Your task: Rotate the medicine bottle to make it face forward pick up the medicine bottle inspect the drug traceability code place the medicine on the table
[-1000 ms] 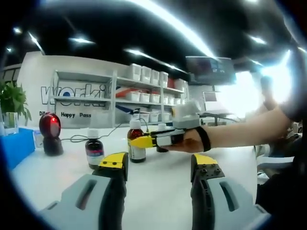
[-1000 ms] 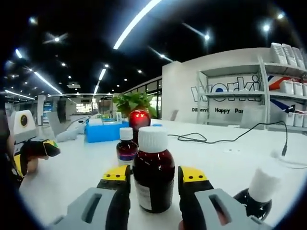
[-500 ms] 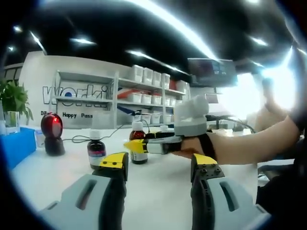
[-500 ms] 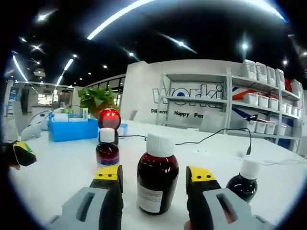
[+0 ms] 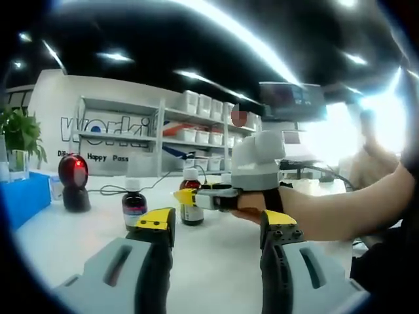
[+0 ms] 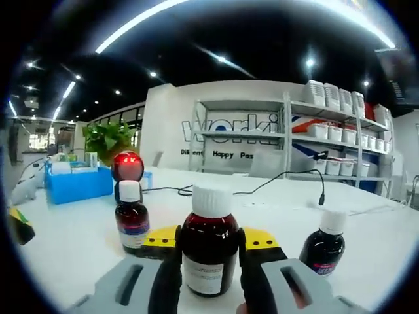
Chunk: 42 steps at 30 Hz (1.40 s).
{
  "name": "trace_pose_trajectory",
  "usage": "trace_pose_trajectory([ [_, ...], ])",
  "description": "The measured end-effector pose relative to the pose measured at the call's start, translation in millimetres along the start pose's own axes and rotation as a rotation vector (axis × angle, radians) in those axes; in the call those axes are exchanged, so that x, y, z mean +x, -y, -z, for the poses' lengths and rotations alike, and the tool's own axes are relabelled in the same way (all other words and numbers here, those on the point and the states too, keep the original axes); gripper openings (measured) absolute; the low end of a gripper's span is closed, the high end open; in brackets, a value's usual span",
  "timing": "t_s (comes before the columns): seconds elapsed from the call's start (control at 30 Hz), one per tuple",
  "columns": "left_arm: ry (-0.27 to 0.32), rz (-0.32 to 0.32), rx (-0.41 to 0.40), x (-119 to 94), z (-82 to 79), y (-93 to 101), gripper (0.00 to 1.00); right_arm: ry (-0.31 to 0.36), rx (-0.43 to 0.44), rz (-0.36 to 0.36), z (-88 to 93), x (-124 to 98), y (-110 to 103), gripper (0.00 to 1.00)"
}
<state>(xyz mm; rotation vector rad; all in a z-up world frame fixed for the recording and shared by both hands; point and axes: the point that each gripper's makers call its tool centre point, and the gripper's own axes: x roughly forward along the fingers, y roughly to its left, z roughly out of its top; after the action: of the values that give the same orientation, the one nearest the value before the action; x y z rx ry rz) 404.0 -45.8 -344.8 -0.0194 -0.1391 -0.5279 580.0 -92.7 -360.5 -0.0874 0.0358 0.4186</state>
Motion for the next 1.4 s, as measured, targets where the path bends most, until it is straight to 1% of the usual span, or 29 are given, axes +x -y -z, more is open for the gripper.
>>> trace_pose_trajectory([
  [0.1,-0.002,0.003,0.002,0,0.4,0.4,0.43,-0.006,0.004,-0.066,-0.5,-1,-2,0.29],
  [0.2,-0.003,0.004,0.003,0,0.5,1.1,0.43,0.003,0.013,-0.156,-0.5,1,-4,0.29],
  [0.23,-0.002,0.003,0.002,0,0.4,1.1,0.43,0.005,0.018,-0.169,-0.2,1,-3,0.29],
  [0.3,-0.003,0.004,0.003,1,0.6,1.4,0.43,0.021,0.012,-0.222,-0.3,2,-4,0.29],
  [0.43,-0.006,0.007,0.005,1,1.2,1.9,0.43,0.015,0.009,-0.308,-1.1,3,-4,0.29],
  [0.5,-0.007,0.009,0.004,1,1.2,2.3,0.43,0.014,0.013,-0.377,-0.6,1,-9,0.29],
  [0.6,-0.008,0.014,0.006,1,1.6,3.2,0.43,0.004,0.021,-0.466,-0.2,0,-5,0.29],
  [0.63,-0.008,0.017,0.007,1,1.6,3.5,0.43,0.0,0.02,-0.474,-0.9,-1,-2,0.29],
  [0.7,-0.008,0.019,0.006,2,1.9,3.5,0.43,-0.003,0.002,-0.513,1.8,3,-6,0.29],
  [0.73,-0.008,0.02,0.005,2,2.0,3.1,0.43,-0.003,0.003,-0.519,1.8,3,-6,0.29],
  [0.77,-0.008,0.02,0.004,2,2.1,3.0,0.43,0.002,-0.003,-0.545,1.6,4,-6,0.29],
  [0.93,-0.012,0.026,0.006,2,2.6,5.1,0.43,0.004,0.022,-0.583,2.5,4,-7,0.29],
  [1.0,-0.013,0.026,0.006,2,2.8,4.7,0.43,-0.013,0.044,-0.573,4.4,1,-10,0.3],
  [1.1,-0.012,0.024,0.003,2,2.8,4.3,0.43,-0.044,0.041,-0.545,11.5,2,-11,0.3],
  [1.17,-0.012,0.024,0.003,2,2.8,4.0,0.43,-0.028,0.031,-0.524,12.4,0,-11,0.31],
  [1.3,-0.012,0.023,0.004,2,2.8,3.0,0.43,0.011,0.063,-0.477,6.4,-3,-11,0.37],
  [1.4,-0.012,0.025,0.004,2,3.0,2.5,0.43,0.028,0.043,-0.453,4.1,-10,-16,0.42],
])
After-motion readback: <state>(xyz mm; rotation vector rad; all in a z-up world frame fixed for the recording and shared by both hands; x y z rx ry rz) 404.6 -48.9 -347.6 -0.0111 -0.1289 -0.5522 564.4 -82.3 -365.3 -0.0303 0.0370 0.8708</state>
